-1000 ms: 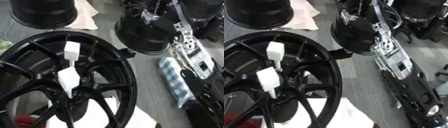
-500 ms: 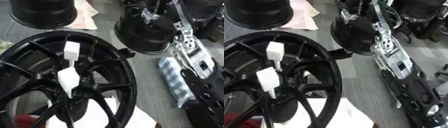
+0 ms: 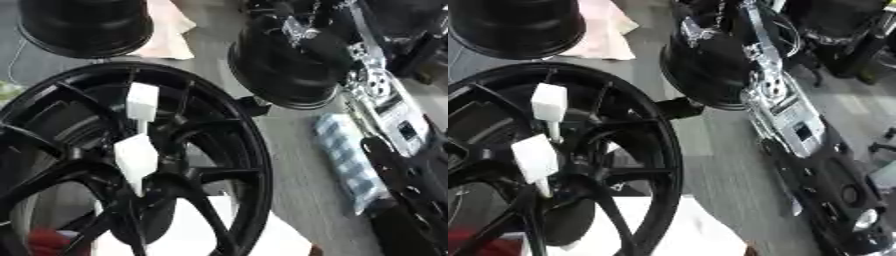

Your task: Pull the pin out of the wheel hub.

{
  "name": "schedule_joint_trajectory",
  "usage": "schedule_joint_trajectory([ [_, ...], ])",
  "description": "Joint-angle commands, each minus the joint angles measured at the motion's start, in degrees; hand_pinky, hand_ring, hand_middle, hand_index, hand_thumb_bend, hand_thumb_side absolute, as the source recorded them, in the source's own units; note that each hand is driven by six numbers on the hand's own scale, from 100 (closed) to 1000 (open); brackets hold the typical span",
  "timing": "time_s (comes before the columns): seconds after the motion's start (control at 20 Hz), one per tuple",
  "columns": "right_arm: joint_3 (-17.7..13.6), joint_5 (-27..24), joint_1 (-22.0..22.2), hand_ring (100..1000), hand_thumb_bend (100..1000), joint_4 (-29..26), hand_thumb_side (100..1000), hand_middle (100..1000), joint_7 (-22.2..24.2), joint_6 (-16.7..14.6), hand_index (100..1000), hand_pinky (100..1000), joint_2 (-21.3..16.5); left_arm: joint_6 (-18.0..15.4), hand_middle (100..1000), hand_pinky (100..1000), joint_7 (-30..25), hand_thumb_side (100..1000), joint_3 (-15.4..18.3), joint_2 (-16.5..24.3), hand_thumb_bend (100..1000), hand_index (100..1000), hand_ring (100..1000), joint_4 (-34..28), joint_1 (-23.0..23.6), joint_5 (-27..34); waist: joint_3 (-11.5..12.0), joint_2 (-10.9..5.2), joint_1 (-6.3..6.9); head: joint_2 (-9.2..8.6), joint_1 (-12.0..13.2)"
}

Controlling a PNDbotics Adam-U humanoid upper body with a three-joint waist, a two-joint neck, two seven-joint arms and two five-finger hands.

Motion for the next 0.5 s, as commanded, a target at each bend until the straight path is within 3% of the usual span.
schedule_joint_trajectory([
  [0.05, -1.0, 0.2, -0.8, 652, 328, -0.7, 143, 553, -0.3, 0.0, 619, 709, -1.8, -0.1, 694, 833, 0.1, 657, 0.6, 1.3, 279, 845, 726, -0.8, -0.3, 0.4, 0.0, -0.97, 0.61, -0.29, 0.3],
  [0.25, -1.1, 0.3, -0.7, 651, 329, -0.8, 143, 553, -0.4, 0.0, 618, 709, -1.9, -0.2, 693, 828, 0.1, 660, 0.7, 1.2, 277, 845, 725, -0.8, 0.1, 0.2, 0.2, -0.7, 0.58, 1.88, 1.9],
  [0.5, -1.3, 0.2, -0.6, 651, 326, -0.9, 145, 552, -0.6, -0.1, 617, 708, -2.1, -0.6, 695, 822, 0.1, 666, 0.7, 1.0, 273, 845, 724, -0.8, 0.7, -0.3, 0.5, 0.01, 0.47, 2.35, 2.0],
])
